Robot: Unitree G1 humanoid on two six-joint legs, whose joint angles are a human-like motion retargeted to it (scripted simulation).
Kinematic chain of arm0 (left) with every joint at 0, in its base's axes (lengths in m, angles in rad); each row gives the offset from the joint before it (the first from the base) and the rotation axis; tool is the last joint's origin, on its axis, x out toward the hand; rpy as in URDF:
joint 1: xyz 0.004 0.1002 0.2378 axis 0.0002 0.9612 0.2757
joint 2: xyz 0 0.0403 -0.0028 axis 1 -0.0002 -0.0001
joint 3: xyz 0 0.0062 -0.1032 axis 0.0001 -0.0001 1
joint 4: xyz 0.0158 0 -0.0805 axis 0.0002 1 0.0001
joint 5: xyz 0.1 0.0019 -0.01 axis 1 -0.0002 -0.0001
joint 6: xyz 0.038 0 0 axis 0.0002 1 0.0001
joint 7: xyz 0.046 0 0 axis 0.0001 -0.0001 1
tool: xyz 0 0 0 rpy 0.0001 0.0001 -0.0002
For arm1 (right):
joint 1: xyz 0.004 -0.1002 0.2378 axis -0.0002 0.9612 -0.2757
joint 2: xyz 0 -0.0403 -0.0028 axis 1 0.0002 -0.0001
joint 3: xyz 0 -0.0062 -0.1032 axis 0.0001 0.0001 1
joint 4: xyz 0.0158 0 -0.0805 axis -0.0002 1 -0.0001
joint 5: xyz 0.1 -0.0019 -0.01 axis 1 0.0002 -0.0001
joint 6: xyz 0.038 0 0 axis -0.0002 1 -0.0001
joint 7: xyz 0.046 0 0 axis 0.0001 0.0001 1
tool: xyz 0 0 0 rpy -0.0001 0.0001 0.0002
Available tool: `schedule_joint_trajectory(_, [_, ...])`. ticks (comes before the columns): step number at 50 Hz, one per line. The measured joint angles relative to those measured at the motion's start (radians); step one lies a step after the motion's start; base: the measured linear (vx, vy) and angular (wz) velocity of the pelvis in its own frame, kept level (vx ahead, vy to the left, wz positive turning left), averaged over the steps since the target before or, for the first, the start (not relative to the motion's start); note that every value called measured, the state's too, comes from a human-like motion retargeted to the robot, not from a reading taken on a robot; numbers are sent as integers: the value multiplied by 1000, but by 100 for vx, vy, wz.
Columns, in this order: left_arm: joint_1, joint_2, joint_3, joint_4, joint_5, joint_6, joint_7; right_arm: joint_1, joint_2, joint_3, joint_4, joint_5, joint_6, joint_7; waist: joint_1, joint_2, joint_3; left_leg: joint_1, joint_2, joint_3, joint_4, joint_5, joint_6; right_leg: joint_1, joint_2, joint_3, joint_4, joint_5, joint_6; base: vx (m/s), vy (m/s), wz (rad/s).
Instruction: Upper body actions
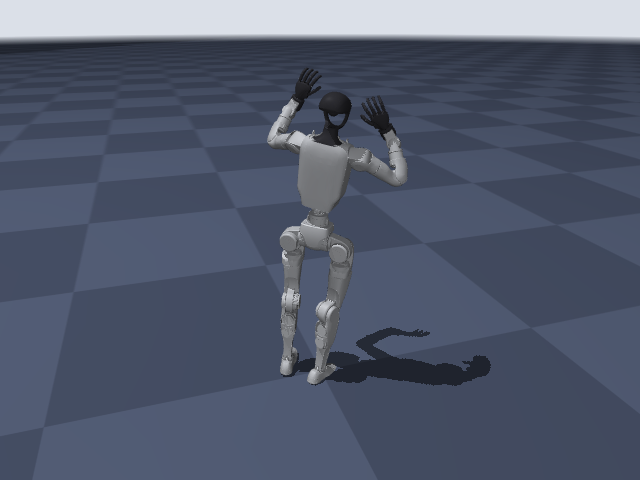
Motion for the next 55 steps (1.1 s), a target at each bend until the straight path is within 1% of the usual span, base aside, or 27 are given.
schedule_joint_trajectory(2, [-15, -10, -4, -11, 36, 0, -14, 7, 2, -3, -14, 0, 11, -22, 3, -1, 3, 3, 0, 0, -1, 0, 0, 2, 0, 0, 1, -1, 0, 0, 0, 0])
schedule_joint_trajectory(5, [-2, -56, 32, 10, 0, 53, 26, 41, 50, -53, 15, 69, 22, 7, 3, -2, 10, 4, 1, -3, 0, 0, 1, 5, 1, -2, 0, -1, 0, 0, 0, 0])
schedule_joint_trajectory(8, [38, -110, 105, 82, -181, 92, 85, 76, 119, -125, 90, 153, 75, 93, -3, -4, 4, 1, 1, -3, -1, 0, 0, 2, 1, -2, 0, 0, 0, 0, 0, 0])
schedule_joint_trajectory(13, [72, -199, 211, 240, -581, 144, 158, 99, 225, -213, 268, 264, 177, 192, -6, -7, -7, 2, 1, 3, -1, -2, 0, -2, 2, 4, 1, 1, -1, 0, 0, 0])
schedule_joint_trajectory(15, [82, -221, 248, 289, -716, 126, 147, 86, 273, -231, 347, 320, 189, 215, -7, -7, -10, 4, 1, 6, -1, -3, 0, -1, 2, 6, 1, 1, -1, 0, 0, 0])
schedule_joint_trajectory(17, [98, -228, 279, 321, -755, 63, 130, 69, 311, -238, 406, 408, 182, 245, -11, -7, -12, 5, 2, 8, -1, -4, 0, -1, 3, 9, 2, 1, -2, 0, 0, 0])
schedule_joint_trajectory(18, [111, -222, 292, 328, -752, 28, 127, 61, 325, -239, 424, 462, 176, 265, -12, -7, -12, 6, 2, 9, -1, -5, 0, -1, 4, 10, 2, 1, -2, 0, 0, 0])
schedule_joint_trajectory(20, [134, -210, 294, 315, -717, -6, 133, 56, 340, -231, 435, 563, 158, 307, -13, -7, -10, 7, 2, 9, -2, -5, 0, -2, 4, 10, 3, 1, -2, 0, 0, 0])
schedule_joint_trajectory(23, [152, -183, 266, 261, -597, -3, 107, 60, 316, -201, 398, 607, 104, 304, -14, -8, -8, 7, 1, 8, -2, -5, 1, -1, 3, 9, 3, 1, -1, 0, 0, 0])
schedule_joint_trajectory(25, [148, -164, 239, 215, -494, 6, 94, 65, 273, -170, 346, 539, 76, 249, -15, -8, -5, 8, 1, 6, -1, -5, 1, 0, 3, 7, 2, 1, -1, 0, 0, 0])
schedule_joint_trajectory(33, [87, -46, 80, 4, -61, 5, 19, 14, 31, 7, 65, 84, 46, 22, -12, 1, -5, 4, 3, 9, 0, -6, 1, -5, 3, 11, 3, 4, -1, 0, 0, 0])
schedule_joint_trajectory(36, [69, -22, 57, -62, 51, -1, 28, 4, -17, 27, -13, -4, 58, -37, -11, 2, 0, 5, 3, 8, 0, -5, 1, -4, 3, 10, 3, 4, -1, 0, 0, 0])
schedule_joint_trajectory(39, [67, -44, 71, -78, 58, 7, 28, 43, 2, -23, -16, -2, 69, -65, -10, 3, 9, 6, 3, 2, 0, -3, 2, 1, 3, 5, 4, 4, 0, 0, 0, 0])
schedule_joint_trajectory(40, [71, -59, 84, -74, 37, 13, 29, 67, 19, -56, -1, 15, 66, -64, -10, 2, 13, 6, 3, 0, 1, -3, 2, 3, 3, 2, 3, 4, 1, 0, 0, 0])
schedule_joint_trajectory(43, [105, -97, 140, -25, -105, 44, 43, 121, 107, -153, 106, 89, 72, 8, -12, -2, 12, 3, 2, -6, 1, -2, 2, 3, 2, -3, 2, 3, 1, 0, 0, 0])
schedule_joint_trajectory(47, [157, -137, 228, 89, -326, 57, 27, 131, 217, -233, 276, 184, 127, 124, -11, -9, 11, 5, 1, -2, 0, -2, 2, 2, 1, 1, 2, 5, 0, 0, 0, 0])
schedule_joint_trajectory(50, [175, -162, 269, 179, -484, 98, -14, 107, 297, -256, 376, 328, 167, 198, -8, -8, 12, 8, 1, 3, 0, -3, 2, 2, 1, 6, 3, 6, -1, 0, 0, 0])
schedule_joint_trajectory(52, [177, -177, 275, 219, -597, 128, -63, 91, 335, -258, 408, 482, 160, 260, -9, -6, 13, 10, 2, 4, 0, -3, 2, 3, 2, 7, 3, 7, -1, 0, 0, 0])
schedule_joint_trajectory(55, [175, -186, 252, 237, -734, 132, -145, 72, 379, -249, 420, 665, 111, 312, -11, -5, 16, 10, 2, 2, 0, -2, 2, 4, 2, 5, 3, 7, -1, 0, 0, 0])
